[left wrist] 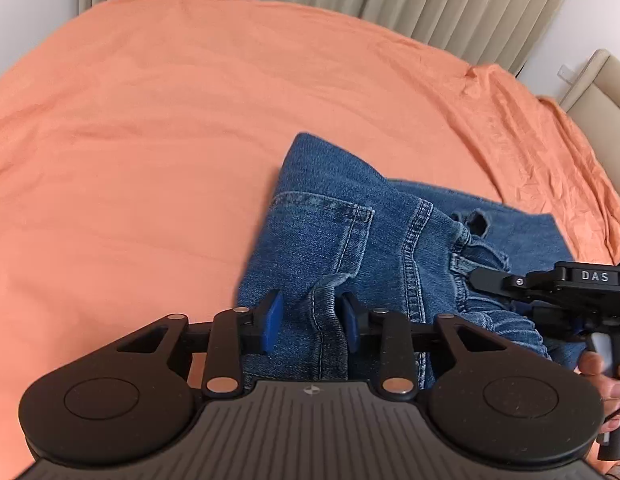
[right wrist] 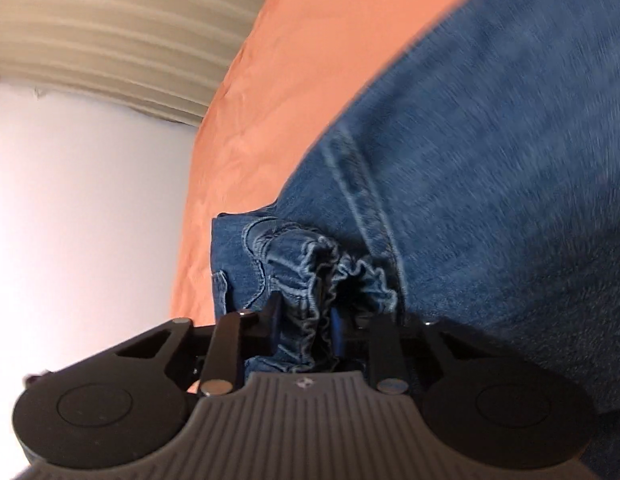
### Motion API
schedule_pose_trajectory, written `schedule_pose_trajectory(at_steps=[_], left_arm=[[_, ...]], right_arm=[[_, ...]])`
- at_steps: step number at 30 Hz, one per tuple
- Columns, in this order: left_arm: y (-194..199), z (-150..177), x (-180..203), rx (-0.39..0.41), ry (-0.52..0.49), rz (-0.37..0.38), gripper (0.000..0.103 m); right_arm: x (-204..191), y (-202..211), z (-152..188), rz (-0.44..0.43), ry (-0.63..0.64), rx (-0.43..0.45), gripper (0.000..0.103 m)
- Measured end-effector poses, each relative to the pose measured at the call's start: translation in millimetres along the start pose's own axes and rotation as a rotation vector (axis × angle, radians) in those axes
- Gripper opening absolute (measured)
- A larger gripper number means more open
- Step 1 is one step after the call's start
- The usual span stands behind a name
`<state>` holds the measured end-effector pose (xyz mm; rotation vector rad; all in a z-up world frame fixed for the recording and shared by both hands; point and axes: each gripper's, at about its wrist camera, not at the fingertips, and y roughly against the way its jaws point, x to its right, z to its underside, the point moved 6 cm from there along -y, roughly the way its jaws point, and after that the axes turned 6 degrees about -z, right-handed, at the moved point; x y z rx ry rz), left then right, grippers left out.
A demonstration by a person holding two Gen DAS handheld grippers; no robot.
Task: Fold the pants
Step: 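Lift the waistband with the right gripper and fold it over the jeans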
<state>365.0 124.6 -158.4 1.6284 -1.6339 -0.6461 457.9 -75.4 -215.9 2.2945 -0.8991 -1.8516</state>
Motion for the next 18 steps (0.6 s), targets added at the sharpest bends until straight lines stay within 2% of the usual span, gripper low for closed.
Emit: schedule_pose_trajectory(at_steps=[6,8,12,15,18], left_arm=[[34,-15,-12,0.072,0.085,0.046,0.038],[45,-19,-11,0.092,0.101,0.071,0.043],[68,-29,7,0.154,0.103,0.164,0.048],[84,-43,25,0.201,0.123,0.25,0.047],[90,-60,39,0.232,0.165,0.331,0.047]], right_arm=[[-94,29,-21,0.077,0.31,0.0,0.015],[-132,40,-31,0.101,0.418,0.003,0.015],[-190,70,-48,0.155,0.618,0.06,0.015],[-202,91,-62,0.213,0.661,0.069,0.014],[-189,114,-79,0.277,0.654,0.073,0.014]])
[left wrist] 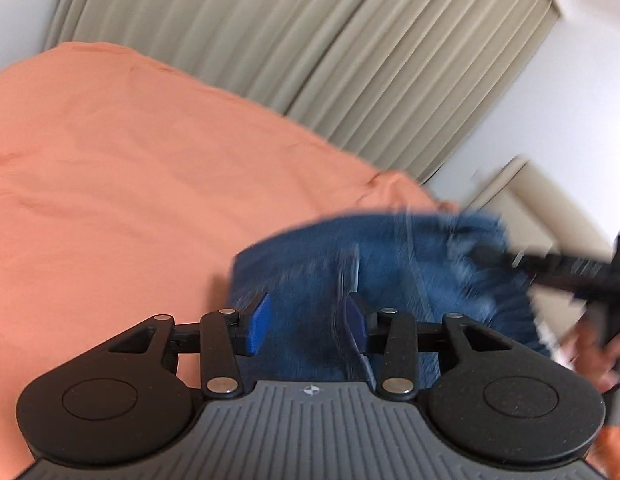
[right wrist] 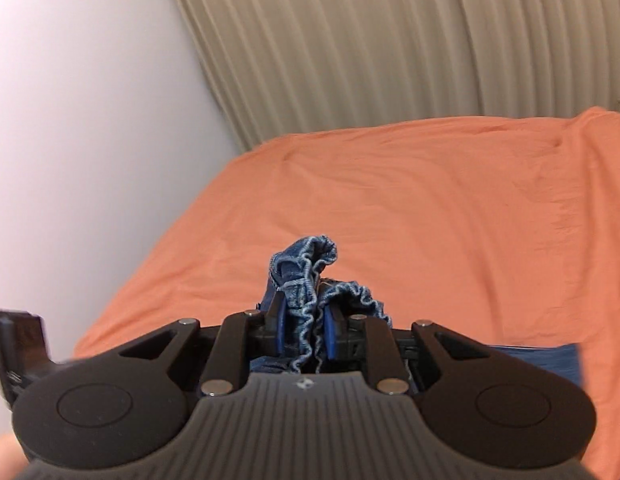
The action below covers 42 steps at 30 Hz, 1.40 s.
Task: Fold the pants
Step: 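Lift the waistband with the right gripper and fold it over the jeans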
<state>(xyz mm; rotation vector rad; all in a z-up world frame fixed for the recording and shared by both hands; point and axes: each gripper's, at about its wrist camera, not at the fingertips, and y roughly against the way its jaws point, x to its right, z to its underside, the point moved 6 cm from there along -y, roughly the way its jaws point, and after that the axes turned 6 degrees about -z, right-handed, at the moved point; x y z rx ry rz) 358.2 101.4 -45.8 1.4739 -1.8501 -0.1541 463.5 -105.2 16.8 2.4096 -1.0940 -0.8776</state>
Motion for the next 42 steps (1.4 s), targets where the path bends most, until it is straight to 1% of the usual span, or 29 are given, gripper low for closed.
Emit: schedule_pose_trajectory(at_steps=[1,2,3,5,6,8,10,13,16,21,23,24,25,27,29,30,31,32,33,34,36,38,40,42], left_arm=[[-4,-5,4,0.0,0.006,0.018,0.047],[-10,-7,8,-0.006,0.01,0.029,0.047],[-16,-8,11,-0.013,0.012,0.038,0.047],[-32,-8,16,-0.036,0.012,0.044,0.047],[-41,-7,19,-0.05,-0.001,0.024,0.047],[-61,-2,23,-0.073,-0.059,-0.043,0.047],[-81,6,22,-0.092,-0.114,-0.107,0.047],[-104,24,18,-0.13,-0.155,-0.157,0.047],[-121,36,13,-0.171,-0.172,-0.182,0.047],[-135,47,8,-0.206,-0.187,-0.217,0.046],[-134,50,9,-0.2,-0.203,-0.226,0.045],[-135,46,10,-0.186,-0.211,-0.226,0.044],[-133,43,12,-0.169,-0.218,-0.222,0.044],[-133,38,15,-0.144,-0.225,-0.208,0.043],[-135,35,17,-0.142,-0.226,-0.195,0.043],[-138,34,17,-0.142,-0.229,-0.202,0.043],[-142,35,18,-0.143,-0.229,-0.21,0.043],[-146,36,18,-0.146,-0.226,-0.213,0.043],[-151,37,19,-0.147,-0.23,-0.214,0.043],[-156,38,20,-0.145,-0.24,-0.215,0.043],[-165,40,22,-0.149,-0.279,-0.222,0.042],[-177,44,23,-0.167,-0.327,-0.207,0.043],[-189,46,19,-0.184,-0.369,-0.235,0.04],[-202,48,12,-0.207,-0.385,-0.266,0.028]], right_arm=[[0,0,0,0.0,0.0,0.0,0.014],[11,6,-1,0.016,-0.012,-0.003,0.014],[35,15,-1,0.047,-0.036,-0.009,0.014],[61,17,0,0.085,-0.052,-0.018,0.014],[75,18,4,0.109,-0.058,-0.024,0.014],[111,22,18,0.159,-0.097,-0.049,0.014],[152,17,35,0.193,-0.167,-0.075,0.014],[201,-2,64,0.23,-0.248,-0.109,0.014],[226,-8,90,0.248,-0.276,-0.122,0.014],[236,-26,108,0.244,-0.302,-0.146,0.015],[229,-31,97,0.226,-0.308,-0.13,0.015],[229,-31,97,0.226,-0.308,-0.13,0.014],[216,-22,83,0.184,-0.281,-0.089,0.013],[197,0,64,0.154,-0.225,-0.047,0.013],[191,9,58,0.167,-0.191,-0.025,0.013],[193,9,59,0.191,-0.184,-0.036,0.013],[201,2,64,0.219,-0.196,-0.063,0.013],[201,2,64,0.219,-0.196,-0.063,0.013],[212,-6,74,0.242,-0.232,-0.091,0.013],[229,-20,93,0.268,-0.261,-0.11,0.013],[239,-29,105,0.281,-0.241,-0.101,0.014],[244,-34,113,0.287,-0.233,-0.1,0.016],[248,-35,118,0.279,-0.242,-0.098,0.018],[257,-39,125,0.264,-0.26,-0.1,0.019]])
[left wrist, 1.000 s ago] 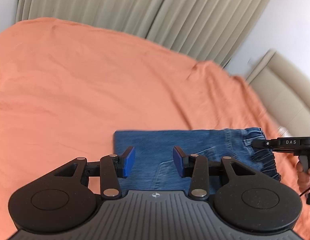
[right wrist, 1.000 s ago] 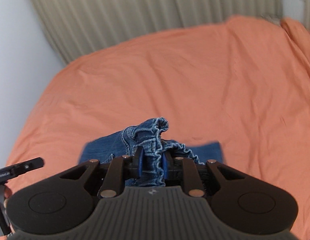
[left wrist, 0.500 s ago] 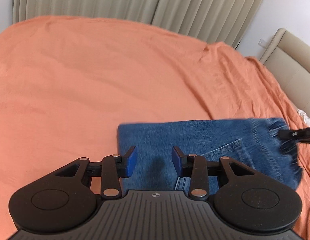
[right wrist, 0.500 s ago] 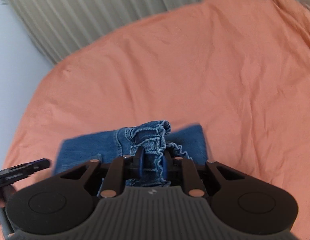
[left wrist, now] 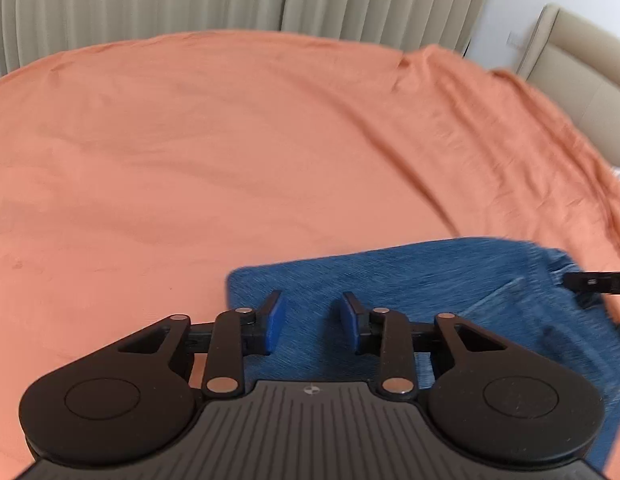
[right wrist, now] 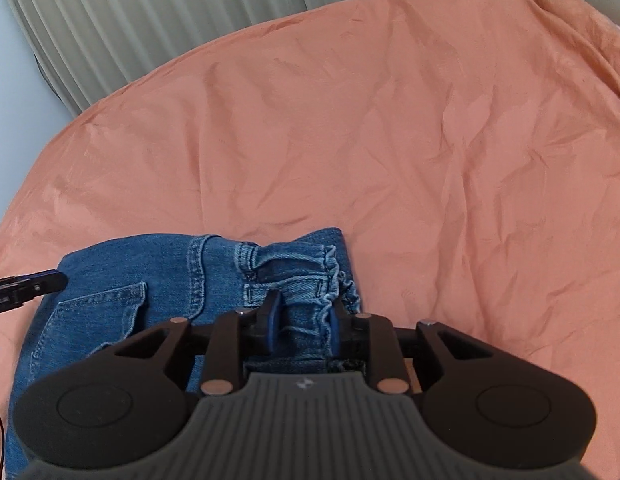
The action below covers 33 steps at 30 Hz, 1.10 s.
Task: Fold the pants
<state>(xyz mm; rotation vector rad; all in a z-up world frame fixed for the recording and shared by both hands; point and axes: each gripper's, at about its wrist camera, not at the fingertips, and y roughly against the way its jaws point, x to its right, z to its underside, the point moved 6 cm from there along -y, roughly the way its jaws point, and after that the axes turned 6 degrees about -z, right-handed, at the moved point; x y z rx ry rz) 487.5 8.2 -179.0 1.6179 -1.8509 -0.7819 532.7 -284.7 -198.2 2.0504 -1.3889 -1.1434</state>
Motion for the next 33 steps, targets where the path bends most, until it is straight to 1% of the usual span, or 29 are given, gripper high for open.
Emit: schedule_pose_trajectory(at_steps=[1,2,3,4,7,9,10,11,12,15,16,17,18,19,21,22,25,26,27,29,30,32,33], left_arm=[[-6,0,-2,-0.014,-0.002,-0.018,0.017],[-11,0,-2,-0.025,-0.012,-0.037,0.01],[-13,0,-1,-0.033,-0.03,-0.054,0.009],[-13,0,1,-0.037,-0.051,-0.064,0.009],[0,-1,6,-0.027,-0.097,-0.114,0.01],[18,0,6,-0.002,-0.098,-0.117,0.016],[30,3,7,0.013,-0.099,-0.107,0.018],[41,6,7,0.023,-0.101,-0.098,0.018],[51,9,7,0.028,-0.101,-0.092,0.018],[84,25,11,0.045,-0.101,-0.063,0.018],[95,33,12,0.044,-0.093,-0.05,0.02],[105,40,13,0.035,-0.08,-0.037,0.021],[112,46,14,0.027,-0.064,-0.025,0.021],[121,55,15,0.017,-0.054,-0.012,0.022],[135,69,14,0.005,-0.039,-0.005,0.024],[141,75,14,-0.001,-0.04,-0.005,0.028],[157,95,18,-0.005,-0.075,-0.034,0.034],[162,103,20,-0.015,-0.097,-0.041,0.036],[165,110,24,-0.024,-0.114,-0.047,0.037],[172,126,30,-0.041,-0.142,-0.048,0.045],[176,133,33,-0.042,-0.151,-0.034,0.047],[181,145,41,-0.041,-0.167,-0.002,0.057],[181,151,45,-0.042,-0.185,-0.011,0.057]], right_arm=[[3,-3,2,-0.002,-0.017,-0.003,0.019],[3,-3,2,-0.002,-0.017,-0.003,0.019],[6,-7,4,-0.001,-0.024,-0.001,0.019],[4,-12,4,0.018,-0.013,0.003,0.019],[-5,-5,3,0.053,0.002,0.019,0.022],[-8,11,2,0.066,-0.006,0.051,0.035],[-10,22,4,0.076,-0.008,0.074,0.037],[-10,22,4,0.076,-0.008,0.074,0.038],[-15,46,13,0.085,-0.002,0.127,0.039],[-29,77,35,0.069,0.023,0.177,0.038],[-33,85,45,0.08,0.041,0.201,0.038],[-33,85,45,0.08,0.041,0.201,0.038],[-39,97,63,0.113,0.06,0.251,0.038],[-39,101,71,0.117,0.041,0.266,0.038],[-37,97,87,0.105,0.007,0.264,0.037],[-35,95,94,0.124,-0.013,0.273,0.037],[-27,84,109,0.157,-0.084,0.295,0.037],[-27,84,109,0.157,-0.084,0.295,0.037],[-26,79,111,0.18,-0.107,0.283,0.037],[-28,79,109,0.192,-0.098,0.298,0.036],[-29,78,109,0.199,-0.093,0.307,0.036],[-30,77,112,0.204,-0.088,0.32,0.037],[-31,75,116,0.217,-0.066,0.338,0.037]])
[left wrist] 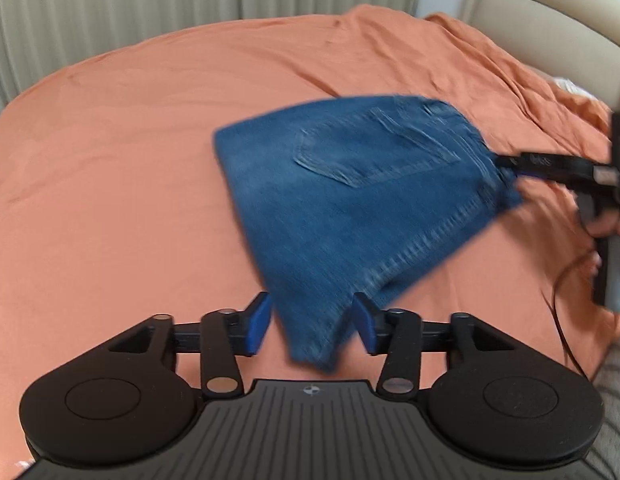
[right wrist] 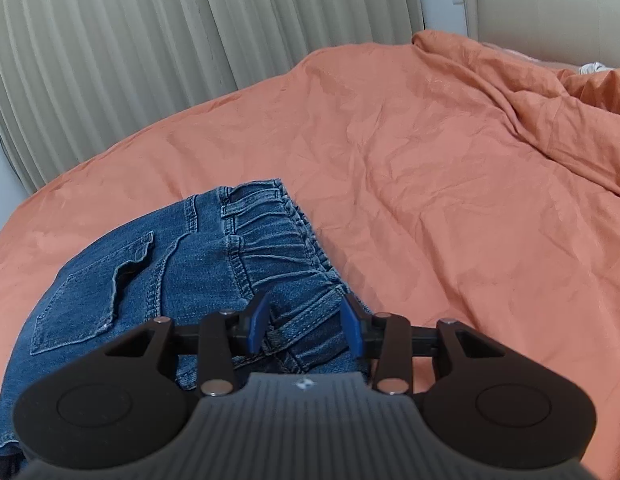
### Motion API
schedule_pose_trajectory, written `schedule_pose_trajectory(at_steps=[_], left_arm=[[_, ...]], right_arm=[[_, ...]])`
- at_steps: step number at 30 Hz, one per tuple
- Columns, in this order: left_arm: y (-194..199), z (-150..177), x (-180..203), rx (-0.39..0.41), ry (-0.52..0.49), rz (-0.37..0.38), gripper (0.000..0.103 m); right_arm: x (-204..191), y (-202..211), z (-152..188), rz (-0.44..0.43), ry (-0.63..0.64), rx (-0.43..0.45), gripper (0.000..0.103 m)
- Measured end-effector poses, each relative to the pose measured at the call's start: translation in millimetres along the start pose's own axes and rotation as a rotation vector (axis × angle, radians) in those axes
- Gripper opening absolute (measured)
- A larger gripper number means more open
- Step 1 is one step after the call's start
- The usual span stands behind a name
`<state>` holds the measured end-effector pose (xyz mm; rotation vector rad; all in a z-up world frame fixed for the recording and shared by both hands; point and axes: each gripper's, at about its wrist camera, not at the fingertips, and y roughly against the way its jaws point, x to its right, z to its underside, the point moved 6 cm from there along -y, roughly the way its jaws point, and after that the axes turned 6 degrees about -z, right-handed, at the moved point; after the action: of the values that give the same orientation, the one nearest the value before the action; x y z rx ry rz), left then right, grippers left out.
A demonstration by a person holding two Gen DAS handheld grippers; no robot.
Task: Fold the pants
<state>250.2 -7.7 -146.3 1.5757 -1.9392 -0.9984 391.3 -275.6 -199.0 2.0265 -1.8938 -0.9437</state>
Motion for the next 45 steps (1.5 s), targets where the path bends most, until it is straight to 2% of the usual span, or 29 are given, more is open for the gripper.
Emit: schedule_pose_trajectory(at_steps=[5,6,9,10,11,13,14,16,18,21,24,27,29,30,31,32,33,34,35,38,41,43,45], left_arm=[[-24,11,13,-0.026,-0.084,-0.115,0.055],[-28,13,15,-0.032,-0.105,-0.138,0.051],[-34,11,25,-0.022,-0.165,-0.183,0.03],[-31,6,30,-0.005,-0.199,-0.201,0.023],[-22,0,37,0.04,-0.254,-0.251,0.021],[2,-9,55,0.151,-0.437,-0.347,0.021],[7,-10,61,0.159,-0.51,-0.367,0.021],[0,-5,57,0.086,-0.541,-0.35,0.021],[-18,10,46,-0.002,-0.52,-0.314,0.02],[-47,35,37,-0.086,-0.445,-0.269,0.019],[-60,44,30,-0.091,-0.34,-0.245,0.018],[-58,40,23,-0.104,-0.291,-0.218,0.019],[-53,38,23,-0.117,-0.29,-0.205,0.019],[-48,37,23,-0.115,-0.292,-0.2,0.019],[-43,36,23,-0.103,-0.287,-0.191,0.024],[-37,36,22,-0.087,-0.28,-0.186,0.036],[-33,38,20,-0.087,-0.27,-0.175,0.044],[-28,41,18,-0.083,-0.257,-0.175,0.06],[-21,45,15,-0.069,-0.238,-0.178,0.064],[3,53,5,-0.047,-0.16,-0.147,0.064],[24,41,-4,0.033,-0.068,-0.122,0.063],[29,23,-11,0.071,0.017,-0.101,0.062],[27,7,-16,0.084,0.11,-0.096,0.054]], right_arm=[[4,1,0,-0.019,-0.025,0.012,0.037],[5,1,0,-0.024,-0.036,0.014,0.037],[4,0,2,-0.017,-0.014,0.027,0.037],[2,-1,3,-0.01,0.003,0.034,0.037],[2,-1,3,-0.008,0.005,0.035,0.037],[2,-1,4,-0.008,0.007,0.032,0.037],[3,-2,4,-0.004,0.009,0.024,0.037],[4,-5,6,0.01,0.018,-0.001,0.037],[7,-9,9,0.034,0.015,-0.026,0.037],[13,-13,12,0.035,-0.007,-0.049,0.04],[13,-13,14,0.026,0.004,-0.047,0.042],[14,-15,16,0.026,0.008,-0.05,0.042],[20,-18,17,0.018,-0.037,-0.059,0.043],[23,-18,17,0.011,-0.057,-0.058,0.045],[25,-18,17,0.004,-0.077,-0.054,0.046],[27,-16,16,-0.001,-0.096,-0.046,0.046],[29,-14,15,-0.011,-0.117,-0.038,0.047],[31,-10,14,-0.023,-0.144,-0.031,0.047],[31,-10,14,-0.023,-0.144,-0.031,0.049],[36,12,8,-0.086,-0.226,0.023,0.058],[38,28,3,-0.105,-0.254,0.064,0.058],[38,35,1,-0.121,-0.264,0.085,0.053],[38,39,0,-0.127,-0.276,0.093,0.037]])
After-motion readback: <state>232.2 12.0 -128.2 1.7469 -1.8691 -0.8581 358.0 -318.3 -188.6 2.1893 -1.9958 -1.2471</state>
